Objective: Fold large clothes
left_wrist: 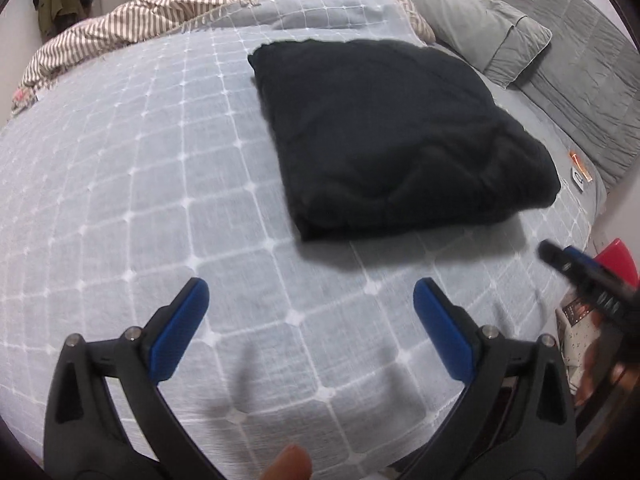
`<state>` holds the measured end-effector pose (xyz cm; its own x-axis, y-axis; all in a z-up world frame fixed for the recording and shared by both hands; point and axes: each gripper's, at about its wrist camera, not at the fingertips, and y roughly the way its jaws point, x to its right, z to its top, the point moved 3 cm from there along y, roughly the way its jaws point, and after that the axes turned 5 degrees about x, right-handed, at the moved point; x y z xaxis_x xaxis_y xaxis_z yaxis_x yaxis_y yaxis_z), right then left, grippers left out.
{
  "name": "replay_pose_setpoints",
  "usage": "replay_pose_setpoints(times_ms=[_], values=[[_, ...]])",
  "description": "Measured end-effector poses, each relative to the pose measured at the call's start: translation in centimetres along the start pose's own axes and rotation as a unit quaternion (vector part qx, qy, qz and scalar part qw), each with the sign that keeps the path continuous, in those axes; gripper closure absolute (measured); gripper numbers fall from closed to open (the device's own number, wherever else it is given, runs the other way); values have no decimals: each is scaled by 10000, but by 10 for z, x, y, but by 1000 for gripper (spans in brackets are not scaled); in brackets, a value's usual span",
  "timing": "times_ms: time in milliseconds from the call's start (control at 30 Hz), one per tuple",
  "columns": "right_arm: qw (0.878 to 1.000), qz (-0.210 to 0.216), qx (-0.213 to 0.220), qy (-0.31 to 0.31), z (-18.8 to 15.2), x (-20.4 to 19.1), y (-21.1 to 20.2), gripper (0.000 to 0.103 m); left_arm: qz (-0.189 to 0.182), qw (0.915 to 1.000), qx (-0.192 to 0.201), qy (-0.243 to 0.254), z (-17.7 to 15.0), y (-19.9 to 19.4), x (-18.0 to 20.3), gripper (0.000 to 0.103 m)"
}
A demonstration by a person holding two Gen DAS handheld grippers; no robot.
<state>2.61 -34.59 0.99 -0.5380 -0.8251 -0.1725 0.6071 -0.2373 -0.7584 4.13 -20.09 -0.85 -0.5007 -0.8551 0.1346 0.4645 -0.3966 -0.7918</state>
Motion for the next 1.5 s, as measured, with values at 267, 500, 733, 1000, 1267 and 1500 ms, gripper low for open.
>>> replay_pose_setpoints(times_ms=[267, 500, 733, 1000, 1267, 1500], values=[[9997, -57, -52, -229, -25, -34, 11, 16, 418, 9988, 189, -182, -9, 6, -10, 1], [9994, -323, 73, -35, -25, -22, 9, 16, 370, 9990, 218, -99, -11, 6, -7, 1], [9991, -411, 114, 50, -25, -17, 8, 16, 314, 9994, 128, 52, -18, 10, 2, 1], [9992, -394, 86, -32, -27, -22, 10, 16, 310, 9993, 71, 189, -22, 15, 12, 1], [9989, -447, 98, -81, -28, -21, 10, 16, 317, 9992, 61, 238, -23, 17, 19, 1], [9988, -456, 100, -112, -28, -22, 10, 16, 333, 9991, 69, 236, -23, 17, 19, 1]])
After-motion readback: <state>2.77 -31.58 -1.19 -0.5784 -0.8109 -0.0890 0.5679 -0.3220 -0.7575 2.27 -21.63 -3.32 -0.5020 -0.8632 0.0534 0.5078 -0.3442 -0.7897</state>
